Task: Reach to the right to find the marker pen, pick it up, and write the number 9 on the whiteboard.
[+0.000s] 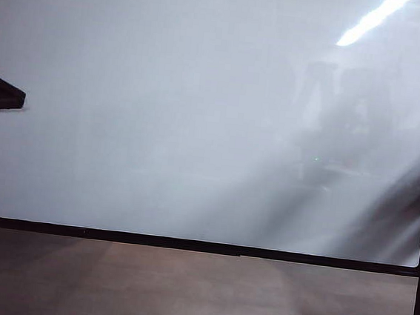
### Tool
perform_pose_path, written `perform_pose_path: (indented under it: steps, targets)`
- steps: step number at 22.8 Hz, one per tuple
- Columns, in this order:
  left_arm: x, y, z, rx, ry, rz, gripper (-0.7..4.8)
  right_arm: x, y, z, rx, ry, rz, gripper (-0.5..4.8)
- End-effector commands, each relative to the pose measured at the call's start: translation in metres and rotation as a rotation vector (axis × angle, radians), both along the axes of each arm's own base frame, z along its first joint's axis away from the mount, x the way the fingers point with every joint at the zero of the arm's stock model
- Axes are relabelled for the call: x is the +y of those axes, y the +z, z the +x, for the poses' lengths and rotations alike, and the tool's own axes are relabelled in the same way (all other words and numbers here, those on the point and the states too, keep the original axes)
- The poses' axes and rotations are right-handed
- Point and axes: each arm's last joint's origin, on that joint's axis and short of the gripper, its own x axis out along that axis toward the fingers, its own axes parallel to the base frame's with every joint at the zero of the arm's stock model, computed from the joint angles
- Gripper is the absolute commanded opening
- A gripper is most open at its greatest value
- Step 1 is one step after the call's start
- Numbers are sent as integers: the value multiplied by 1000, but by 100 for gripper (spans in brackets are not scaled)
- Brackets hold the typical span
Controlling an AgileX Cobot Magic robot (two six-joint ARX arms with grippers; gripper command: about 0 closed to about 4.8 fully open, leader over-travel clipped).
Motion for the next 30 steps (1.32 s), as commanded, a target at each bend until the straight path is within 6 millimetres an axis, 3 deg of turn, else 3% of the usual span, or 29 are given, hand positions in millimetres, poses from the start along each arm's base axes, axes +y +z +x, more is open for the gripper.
perform_pose_path:
  steps: [1,3,12,16,18,19,21,23,26,27,30]
  targets:
    - [0,1,0,0,-2,-6,-5,0,7,0,-51,7,3,228]
    - [0,1,0,0,-2,-6,-5,0,7,0,-51,7,6,216]
    - [0,1,0,0,-2,-6,-5,0,7,0,-52,6,5,7]
    - [0,1,0,0,-2,-6,-5,-4,14,0,-93,-9,-2,-6]
    - [0,1,0,0,-2,-6,-5,-13,34,-5,-144,-50,7,-6]
    - [0,1,0,0,-1,-6,-5,-19,53,-11,-194,-88,4,-6]
    - [0,1,0,0,-1,-6,-5,-32,99,-28,-311,-207,-22,-6]
    - [0,1,0,0,-1,-6,-5,-37,161,-61,-333,-238,27,-6]
    - [0,1,0,0,1,-6,-5,-14,226,-110,-355,-306,-23,-6]
    - [1,1,1,0,15,-6,-5,4,255,-139,-366,-303,-25,-6]
    - [8,1,8,0,111,-6,-5,41,290,-198,-383,-365,6,-6]
